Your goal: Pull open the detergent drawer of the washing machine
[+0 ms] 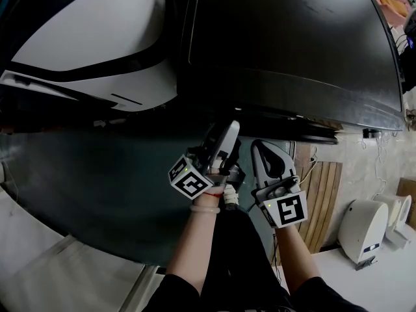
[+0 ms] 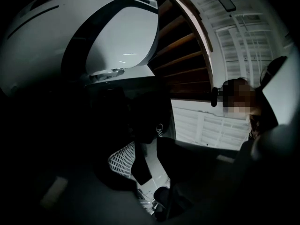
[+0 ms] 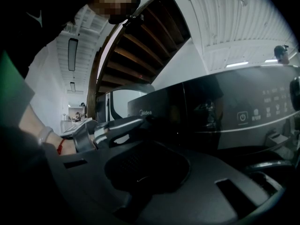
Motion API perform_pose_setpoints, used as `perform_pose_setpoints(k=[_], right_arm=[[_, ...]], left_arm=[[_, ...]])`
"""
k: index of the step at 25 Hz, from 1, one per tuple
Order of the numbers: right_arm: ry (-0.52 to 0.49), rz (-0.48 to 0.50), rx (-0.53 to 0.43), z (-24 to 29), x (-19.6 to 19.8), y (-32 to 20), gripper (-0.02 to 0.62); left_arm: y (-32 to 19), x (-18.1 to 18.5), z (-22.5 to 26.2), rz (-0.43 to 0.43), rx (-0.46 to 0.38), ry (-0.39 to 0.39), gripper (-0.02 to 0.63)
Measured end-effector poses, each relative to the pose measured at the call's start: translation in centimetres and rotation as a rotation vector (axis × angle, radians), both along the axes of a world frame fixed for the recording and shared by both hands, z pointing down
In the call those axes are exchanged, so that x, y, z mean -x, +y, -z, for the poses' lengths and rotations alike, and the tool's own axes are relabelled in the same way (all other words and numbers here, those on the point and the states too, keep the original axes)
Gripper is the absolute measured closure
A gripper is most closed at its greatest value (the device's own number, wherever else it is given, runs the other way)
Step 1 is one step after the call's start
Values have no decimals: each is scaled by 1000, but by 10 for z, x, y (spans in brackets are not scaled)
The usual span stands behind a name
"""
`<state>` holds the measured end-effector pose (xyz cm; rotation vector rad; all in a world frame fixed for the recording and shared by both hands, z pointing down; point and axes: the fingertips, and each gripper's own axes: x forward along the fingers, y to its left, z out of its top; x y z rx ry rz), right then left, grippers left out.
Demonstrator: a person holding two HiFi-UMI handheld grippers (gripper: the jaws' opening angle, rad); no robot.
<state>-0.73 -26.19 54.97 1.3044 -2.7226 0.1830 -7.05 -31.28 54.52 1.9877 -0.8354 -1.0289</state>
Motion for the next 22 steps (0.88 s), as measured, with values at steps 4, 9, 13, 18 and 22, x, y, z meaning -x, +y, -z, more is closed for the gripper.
perform_pose_setpoints(k=[4, 9, 13, 18, 22], right_arm=[[-9, -14, 29, 1, -2, -1, 583], [-3, -27, 55, -1, -5, 2, 583], [-20, -32, 33, 4, -5, 5, 583], [-25, -49, 42, 4, -9, 11, 583], [-21, -47, 5, 6, -14, 19, 583]], left_arm=[[-3, 1, 1, 8, 5, 43, 477], [-4, 1, 0, 27, 23, 104, 477], [-4, 2, 0, 31, 48, 118, 480], [1, 1, 0, 26, 50, 120, 485], [9, -1, -3, 24, 48, 124, 488]])
